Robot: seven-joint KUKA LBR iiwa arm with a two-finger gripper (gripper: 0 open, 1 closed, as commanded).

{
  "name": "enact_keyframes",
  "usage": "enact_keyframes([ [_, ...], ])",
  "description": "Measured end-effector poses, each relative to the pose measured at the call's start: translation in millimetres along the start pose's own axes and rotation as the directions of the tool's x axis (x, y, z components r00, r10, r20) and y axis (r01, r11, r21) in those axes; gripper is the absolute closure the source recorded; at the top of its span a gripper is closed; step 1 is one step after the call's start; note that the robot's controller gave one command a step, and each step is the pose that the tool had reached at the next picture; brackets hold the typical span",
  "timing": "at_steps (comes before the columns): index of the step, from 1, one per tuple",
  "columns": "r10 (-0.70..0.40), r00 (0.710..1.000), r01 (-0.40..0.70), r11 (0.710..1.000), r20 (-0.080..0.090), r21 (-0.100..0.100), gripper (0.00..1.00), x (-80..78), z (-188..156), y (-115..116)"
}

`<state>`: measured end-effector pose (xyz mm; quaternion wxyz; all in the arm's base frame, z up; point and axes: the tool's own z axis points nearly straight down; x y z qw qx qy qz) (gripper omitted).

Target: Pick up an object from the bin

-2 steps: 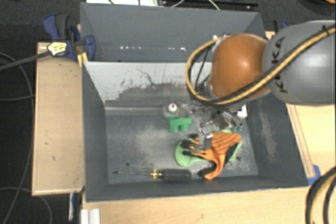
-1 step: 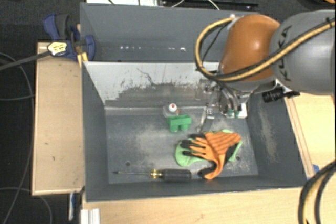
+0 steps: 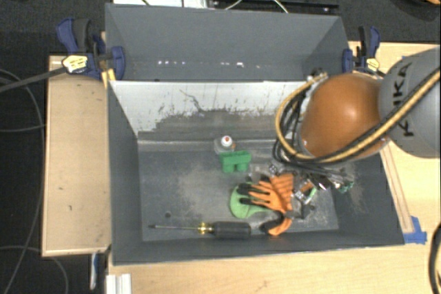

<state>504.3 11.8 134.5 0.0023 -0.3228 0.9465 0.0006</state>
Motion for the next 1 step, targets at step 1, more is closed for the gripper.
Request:
enact_keyframes([
  [1, 0.427, 0.904, -0.427, 0.904, 0.003, 0.000, 0.00, 24.1, 56.1, -18.1],
])
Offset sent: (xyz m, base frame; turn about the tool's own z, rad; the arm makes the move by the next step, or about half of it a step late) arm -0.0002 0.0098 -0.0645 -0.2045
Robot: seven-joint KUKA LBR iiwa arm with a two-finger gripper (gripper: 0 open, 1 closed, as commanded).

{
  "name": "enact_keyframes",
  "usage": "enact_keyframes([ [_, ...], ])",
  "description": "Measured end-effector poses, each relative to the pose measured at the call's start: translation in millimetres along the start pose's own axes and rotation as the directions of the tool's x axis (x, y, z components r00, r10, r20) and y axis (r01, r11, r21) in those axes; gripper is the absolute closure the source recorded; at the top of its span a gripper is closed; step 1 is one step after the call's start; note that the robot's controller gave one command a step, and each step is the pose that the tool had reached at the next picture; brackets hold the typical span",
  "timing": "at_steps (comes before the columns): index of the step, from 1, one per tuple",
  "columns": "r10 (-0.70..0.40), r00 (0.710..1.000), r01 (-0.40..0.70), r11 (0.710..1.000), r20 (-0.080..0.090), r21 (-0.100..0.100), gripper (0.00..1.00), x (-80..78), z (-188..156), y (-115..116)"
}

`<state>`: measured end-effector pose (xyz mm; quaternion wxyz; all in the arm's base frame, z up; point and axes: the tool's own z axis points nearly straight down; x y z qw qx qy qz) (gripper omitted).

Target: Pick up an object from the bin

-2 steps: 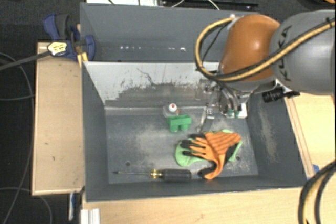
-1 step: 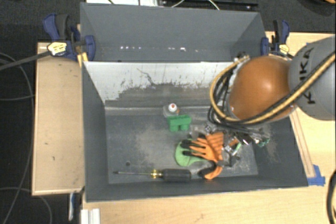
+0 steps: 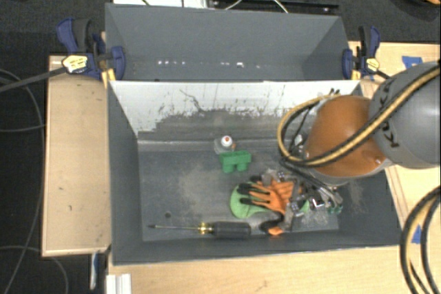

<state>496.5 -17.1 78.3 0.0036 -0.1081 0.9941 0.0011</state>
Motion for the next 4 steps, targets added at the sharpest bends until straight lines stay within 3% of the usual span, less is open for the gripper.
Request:
enact_keyframes([
  [1, -0.599, 0.800, 0.599, 0.800, 0.004, 0.003, 1.00, -16.6, 6.8, 33.8],
  [4, -0.597, 0.802, 0.597, 0.802, 0.004, 0.000, 1.00, -16.4, -3.7, 35.7],
])
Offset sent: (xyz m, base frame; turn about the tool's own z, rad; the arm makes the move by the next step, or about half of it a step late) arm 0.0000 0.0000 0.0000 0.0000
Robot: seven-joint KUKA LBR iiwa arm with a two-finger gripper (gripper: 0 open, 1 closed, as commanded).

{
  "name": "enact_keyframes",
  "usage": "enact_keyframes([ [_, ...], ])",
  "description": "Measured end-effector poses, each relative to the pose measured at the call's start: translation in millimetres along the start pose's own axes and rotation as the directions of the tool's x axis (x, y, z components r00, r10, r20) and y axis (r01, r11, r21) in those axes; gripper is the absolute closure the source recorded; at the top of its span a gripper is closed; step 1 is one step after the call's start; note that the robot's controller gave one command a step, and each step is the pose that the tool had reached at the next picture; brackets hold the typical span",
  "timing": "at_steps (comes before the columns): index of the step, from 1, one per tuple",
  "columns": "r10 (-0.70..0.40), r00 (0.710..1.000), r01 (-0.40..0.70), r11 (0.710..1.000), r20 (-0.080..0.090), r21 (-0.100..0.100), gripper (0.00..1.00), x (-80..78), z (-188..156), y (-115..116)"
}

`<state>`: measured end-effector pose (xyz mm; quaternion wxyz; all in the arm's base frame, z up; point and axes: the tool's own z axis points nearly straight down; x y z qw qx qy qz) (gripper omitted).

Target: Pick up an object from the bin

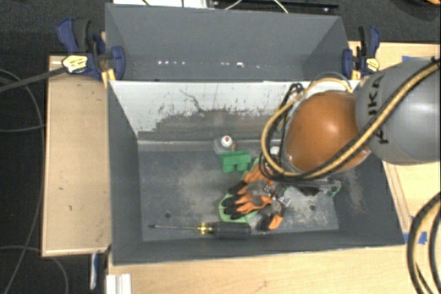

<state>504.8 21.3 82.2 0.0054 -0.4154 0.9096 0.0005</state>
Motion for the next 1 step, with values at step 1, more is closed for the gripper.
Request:
enact_keyframes([
  [1, 0.001, 1.000, -0.001, 1.000, 0.002, 0.002, 1.00, -0.6, -12.6, -0.2],
])
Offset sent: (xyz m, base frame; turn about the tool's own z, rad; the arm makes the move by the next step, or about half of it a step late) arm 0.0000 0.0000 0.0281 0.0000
